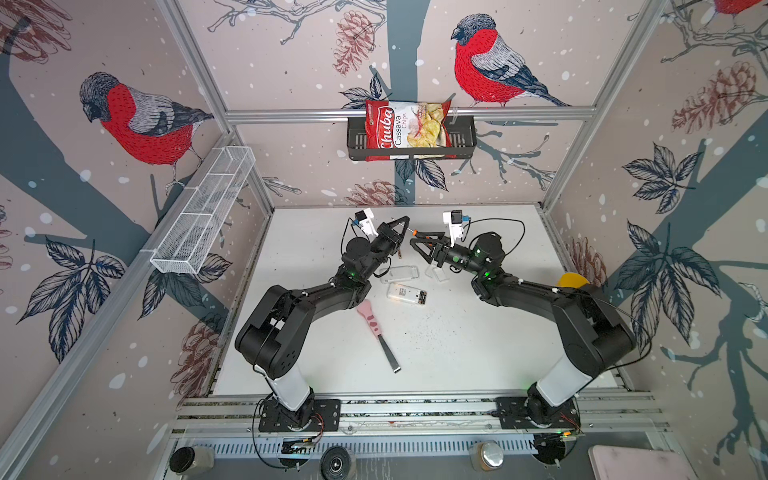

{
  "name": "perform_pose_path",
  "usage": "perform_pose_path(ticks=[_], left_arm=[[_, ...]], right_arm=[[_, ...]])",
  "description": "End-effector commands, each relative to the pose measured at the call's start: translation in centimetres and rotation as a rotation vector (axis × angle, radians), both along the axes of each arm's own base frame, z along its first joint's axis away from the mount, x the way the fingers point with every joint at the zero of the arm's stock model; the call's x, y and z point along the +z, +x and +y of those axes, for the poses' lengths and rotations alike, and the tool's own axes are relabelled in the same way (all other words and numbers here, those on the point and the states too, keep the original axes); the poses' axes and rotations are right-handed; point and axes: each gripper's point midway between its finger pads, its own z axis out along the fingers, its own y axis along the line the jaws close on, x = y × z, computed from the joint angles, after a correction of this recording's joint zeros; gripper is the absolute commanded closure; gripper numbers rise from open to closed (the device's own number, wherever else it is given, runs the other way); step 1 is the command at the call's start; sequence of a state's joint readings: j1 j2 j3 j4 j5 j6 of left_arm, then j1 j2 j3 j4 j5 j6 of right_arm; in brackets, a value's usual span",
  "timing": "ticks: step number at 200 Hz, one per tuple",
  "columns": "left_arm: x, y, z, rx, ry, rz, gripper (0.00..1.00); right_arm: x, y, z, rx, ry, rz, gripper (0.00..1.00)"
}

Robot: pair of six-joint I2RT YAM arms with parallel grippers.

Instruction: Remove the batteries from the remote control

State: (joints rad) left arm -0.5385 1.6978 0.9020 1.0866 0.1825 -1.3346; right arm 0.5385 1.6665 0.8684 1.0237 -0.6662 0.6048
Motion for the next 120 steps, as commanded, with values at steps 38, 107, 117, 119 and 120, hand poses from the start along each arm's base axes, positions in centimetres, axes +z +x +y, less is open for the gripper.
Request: perform_pose_path(ticks=[38, 107, 117, 119, 120], left_arm=[[0.3, 0.0, -0.4, -0.005, -0.009, -0.004, 1.00], [-1.3, -0.6, -0.6, -0.024, 0.008, 0.016, 1.00], [-1.3, -0.8, -0.6, -0.032, 0.004, 0.011, 1.00], [-1.4, -0.8, -0.6, -0.033, 0.005, 0.012, 1.00], [-1.4, -0.8, -0.7, -0.035, 0.005, 0.011, 1.00]], right_arm=[[1.7, 0.0, 0.6, 0.031, 0.041, -0.049, 0.47], [1.3, 0.4, 0.6, 0.022, 0.037, -0.043, 0.66], [1.2, 0.4, 0.7, 0.023, 0.036, -0.040, 0.69], [1.2, 0.4, 0.7, 0.022, 0.035, -0.040, 0.69], [1.1, 0.4, 0.7, 0.022, 0.035, -0.039, 0.70]])
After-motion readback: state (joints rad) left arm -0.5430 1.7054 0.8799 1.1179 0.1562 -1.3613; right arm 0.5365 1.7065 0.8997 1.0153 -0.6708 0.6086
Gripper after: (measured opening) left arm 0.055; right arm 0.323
